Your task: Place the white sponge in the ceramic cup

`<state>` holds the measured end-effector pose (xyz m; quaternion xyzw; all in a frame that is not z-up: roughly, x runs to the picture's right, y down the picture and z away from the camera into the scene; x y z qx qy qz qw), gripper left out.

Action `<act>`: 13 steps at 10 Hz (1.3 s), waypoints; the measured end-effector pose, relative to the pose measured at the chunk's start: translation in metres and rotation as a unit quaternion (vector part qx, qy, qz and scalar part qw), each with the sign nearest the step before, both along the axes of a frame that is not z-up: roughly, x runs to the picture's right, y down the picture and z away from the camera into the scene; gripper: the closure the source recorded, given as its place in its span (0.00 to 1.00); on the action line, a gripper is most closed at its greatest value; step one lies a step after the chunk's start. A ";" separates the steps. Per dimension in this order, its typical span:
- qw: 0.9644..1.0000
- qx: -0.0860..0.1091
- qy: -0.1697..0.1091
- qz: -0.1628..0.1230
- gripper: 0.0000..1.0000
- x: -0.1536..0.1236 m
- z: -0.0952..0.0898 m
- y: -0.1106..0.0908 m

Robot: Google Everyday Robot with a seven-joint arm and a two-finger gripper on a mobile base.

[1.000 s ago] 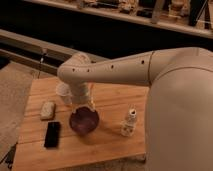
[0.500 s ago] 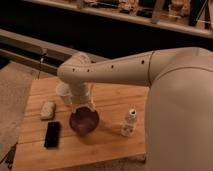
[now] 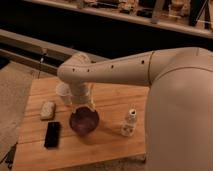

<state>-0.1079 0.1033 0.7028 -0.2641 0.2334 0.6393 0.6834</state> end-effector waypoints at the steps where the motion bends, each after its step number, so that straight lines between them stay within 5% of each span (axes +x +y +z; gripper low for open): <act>1: 1.000 0.000 0.000 0.000 0.35 0.000 0.000 0.000; 13: 1.000 0.001 -0.003 0.000 0.35 -0.003 -0.001 -0.002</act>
